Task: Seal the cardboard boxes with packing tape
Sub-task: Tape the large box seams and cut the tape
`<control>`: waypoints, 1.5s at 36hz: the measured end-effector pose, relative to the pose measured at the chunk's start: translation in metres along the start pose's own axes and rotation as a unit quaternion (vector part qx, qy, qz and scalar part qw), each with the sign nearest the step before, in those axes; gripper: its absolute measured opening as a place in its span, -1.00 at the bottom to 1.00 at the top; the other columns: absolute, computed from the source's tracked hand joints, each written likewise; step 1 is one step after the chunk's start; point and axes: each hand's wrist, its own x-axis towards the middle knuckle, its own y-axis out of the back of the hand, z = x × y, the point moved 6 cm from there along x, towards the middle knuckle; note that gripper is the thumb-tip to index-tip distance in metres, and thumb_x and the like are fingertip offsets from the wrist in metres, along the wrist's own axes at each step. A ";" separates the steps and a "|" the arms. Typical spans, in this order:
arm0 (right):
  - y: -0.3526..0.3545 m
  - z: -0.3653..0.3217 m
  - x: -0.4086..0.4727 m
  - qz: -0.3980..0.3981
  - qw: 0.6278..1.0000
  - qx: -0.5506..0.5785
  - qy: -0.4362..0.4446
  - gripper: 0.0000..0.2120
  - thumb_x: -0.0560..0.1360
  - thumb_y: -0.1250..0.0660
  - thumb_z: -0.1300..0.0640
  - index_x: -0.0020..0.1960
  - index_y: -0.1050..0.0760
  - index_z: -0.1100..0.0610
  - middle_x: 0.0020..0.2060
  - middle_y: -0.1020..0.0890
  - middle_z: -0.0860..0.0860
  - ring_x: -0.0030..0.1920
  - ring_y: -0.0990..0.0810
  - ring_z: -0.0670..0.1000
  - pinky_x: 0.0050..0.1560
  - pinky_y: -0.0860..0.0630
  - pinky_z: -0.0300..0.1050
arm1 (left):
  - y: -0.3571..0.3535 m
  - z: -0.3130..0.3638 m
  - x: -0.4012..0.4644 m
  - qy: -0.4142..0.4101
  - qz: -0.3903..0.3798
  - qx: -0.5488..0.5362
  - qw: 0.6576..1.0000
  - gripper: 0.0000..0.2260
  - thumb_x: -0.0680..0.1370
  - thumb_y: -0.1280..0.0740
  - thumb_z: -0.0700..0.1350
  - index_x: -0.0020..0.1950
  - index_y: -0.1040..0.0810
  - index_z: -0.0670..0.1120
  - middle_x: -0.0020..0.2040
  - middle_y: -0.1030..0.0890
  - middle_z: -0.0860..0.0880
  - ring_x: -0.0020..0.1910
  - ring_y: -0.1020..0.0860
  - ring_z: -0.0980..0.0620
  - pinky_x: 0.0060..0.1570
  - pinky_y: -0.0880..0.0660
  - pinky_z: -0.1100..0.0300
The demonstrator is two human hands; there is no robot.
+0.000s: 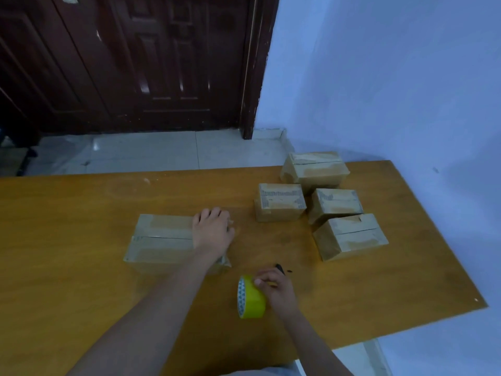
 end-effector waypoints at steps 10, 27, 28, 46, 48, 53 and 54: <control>-0.004 0.005 0.002 -0.012 0.999 0.018 -0.025 -0.82 0.42 -0.43 0.30 -0.27 -0.59 0.06 -0.13 -0.60 0.02 -0.06 -0.58 -0.12 0.02 -0.46 -0.22 | -0.007 -0.003 0.006 -0.048 -0.039 0.021 0.998 -0.67 0.56 -0.16 0.25 0.09 -0.58 0.10 0.13 -0.41 0.02 0.18 -0.33 -0.07 0.23 -0.16 0.04; -0.007 0.002 -0.003 0.009 0.999 0.008 -0.038 -0.81 0.46 -0.39 0.26 -0.26 -0.56 0.02 -0.07 -0.58 0.09 -0.03 -0.55 -0.04 0.04 -0.44 -0.18 | 0.006 -0.023 -0.048 -0.257 -0.013 -0.149 0.955 -0.67 0.40 -0.16 0.13 -0.06 -0.64 0.02 0.18 -0.51 -0.06 0.22 -0.33 -0.07 0.18 -0.35 -0.16; -0.008 0.002 -0.002 0.012 0.999 0.005 -0.038 -0.81 0.46 -0.40 0.26 -0.26 -0.56 0.02 -0.06 -0.58 0.10 -0.03 -0.55 -0.04 0.03 -0.44 -0.19 | 0.002 -0.025 -0.054 -0.272 -0.051 -0.121 0.953 -0.64 0.37 -0.17 0.14 -0.01 -0.62 0.01 0.27 -0.46 -0.09 0.27 -0.29 -0.12 0.24 -0.34 -0.16; -0.014 -0.007 -0.014 0.030 0.998 -0.037 -0.048 -0.81 0.46 -0.40 0.25 -0.29 -0.53 0.04 -0.05 -0.57 0.13 -0.06 -0.53 -0.03 -0.04 -0.41 -0.36 | -0.021 0.003 -0.063 -0.159 0.139 0.036 0.977 -0.48 0.25 -0.51 -0.23 0.20 -0.57 -0.12 0.10 -0.56 -0.20 -0.06 -0.42 -0.21 -0.11 -0.54 -0.04; -0.015 -0.010 -0.014 0.037 0.997 -0.039 -0.052 -0.78 0.46 -0.40 0.24 -0.30 -0.52 0.00 -0.08 -0.56 0.14 -0.09 -0.52 -0.01 -0.04 -0.42 -0.24 | -0.016 0.005 -0.060 -0.123 0.120 -0.008 0.985 -0.58 0.36 -0.48 -0.22 0.20 -0.55 -0.18 0.12 -0.56 -0.18 -0.02 -0.48 -0.22 -0.03 -0.51 -0.04; -0.008 -0.020 -0.010 0.040 0.993 -0.086 -0.069 -0.85 0.50 -0.37 0.20 -0.24 -0.54 0.05 -0.16 -0.56 0.13 -0.12 -0.53 0.09 -0.08 -0.42 -0.06 | 0.014 -0.021 -0.043 0.001 0.110 -0.357 0.928 -0.70 0.62 -0.19 -0.02 0.23 -0.52 -0.18 0.17 -0.50 -0.15 0.19 -0.42 -0.18 0.18 -0.37 -0.04; -0.003 -0.023 -0.009 0.048 0.992 -0.101 -0.061 -0.87 0.50 -0.37 0.20 -0.23 -0.56 0.06 -0.17 -0.56 0.11 -0.13 -0.53 0.07 -0.12 -0.40 -0.10 | 0.024 -0.033 -0.042 0.023 0.135 -0.364 0.921 -0.68 0.62 -0.20 0.00 0.25 -0.51 -0.17 0.21 -0.46 -0.15 0.24 -0.38 -0.18 0.22 -0.34 -0.02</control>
